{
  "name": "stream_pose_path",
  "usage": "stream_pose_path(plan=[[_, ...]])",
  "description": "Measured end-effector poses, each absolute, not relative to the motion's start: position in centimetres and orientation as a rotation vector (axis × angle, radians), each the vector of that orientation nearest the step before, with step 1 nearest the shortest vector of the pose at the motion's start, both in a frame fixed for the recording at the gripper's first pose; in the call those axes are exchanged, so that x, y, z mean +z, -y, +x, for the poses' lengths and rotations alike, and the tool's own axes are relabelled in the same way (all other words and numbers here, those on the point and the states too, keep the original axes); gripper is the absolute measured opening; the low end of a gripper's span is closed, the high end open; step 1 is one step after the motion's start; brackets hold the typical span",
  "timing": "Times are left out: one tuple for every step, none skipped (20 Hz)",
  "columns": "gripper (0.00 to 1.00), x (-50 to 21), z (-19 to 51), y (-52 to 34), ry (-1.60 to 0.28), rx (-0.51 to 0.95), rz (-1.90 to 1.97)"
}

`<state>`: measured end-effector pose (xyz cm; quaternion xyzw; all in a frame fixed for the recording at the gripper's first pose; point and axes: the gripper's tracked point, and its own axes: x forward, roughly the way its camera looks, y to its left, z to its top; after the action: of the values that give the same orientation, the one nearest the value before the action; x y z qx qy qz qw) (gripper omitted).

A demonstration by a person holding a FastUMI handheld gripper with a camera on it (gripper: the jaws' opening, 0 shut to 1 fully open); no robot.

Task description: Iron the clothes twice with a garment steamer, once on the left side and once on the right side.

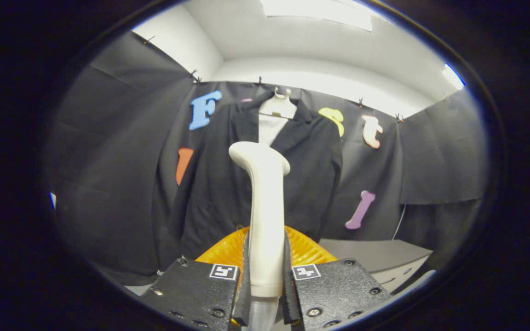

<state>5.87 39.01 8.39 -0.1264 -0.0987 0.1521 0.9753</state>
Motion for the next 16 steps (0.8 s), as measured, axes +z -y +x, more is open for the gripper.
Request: stream_pose_path(plan=[[0.30,10.1,6.1,-40.1,0.239,0.318,-0.258],[0.30,11.7,6.5,-41.3,0.277,0.329,-0.257],[0.30,13.0,6.9,-42.4,0.311,0.338,-0.258],[0.30,14.1,7.5,-43.4,0.339,0.345,-0.259],[0.30,15.2,8.0,-44.3,0.366,0.346,-0.260],[0.30,16.0,8.7,-45.1,0.384,0.342,-0.261],[0.30,16.8,9.4,-45.9,0.399,0.338,-0.254],[0.30,17.4,10.2,-46.6,0.404,0.330,-0.253],[0.30,17.9,11.0,-47.2,0.405,0.318,-0.251],[0.30,18.3,11.9,-47.8,0.406,0.306,-0.250],[0.30,18.6,12.7,-48.2,0.410,0.295,-0.255],[0.30,18.8,13.3,-48.7,0.417,0.285,-0.261],[0.30,18.9,13.9,-49.0,0.422,0.277,-0.270],[0.30,18.7,14.4,-49.2,0.424,0.270,-0.276],[0.30,18.4,14.7,-49.3,0.420,0.268,-0.280],[0.30,18.0,14.9,-49.3,0.414,0.267,-0.281]])
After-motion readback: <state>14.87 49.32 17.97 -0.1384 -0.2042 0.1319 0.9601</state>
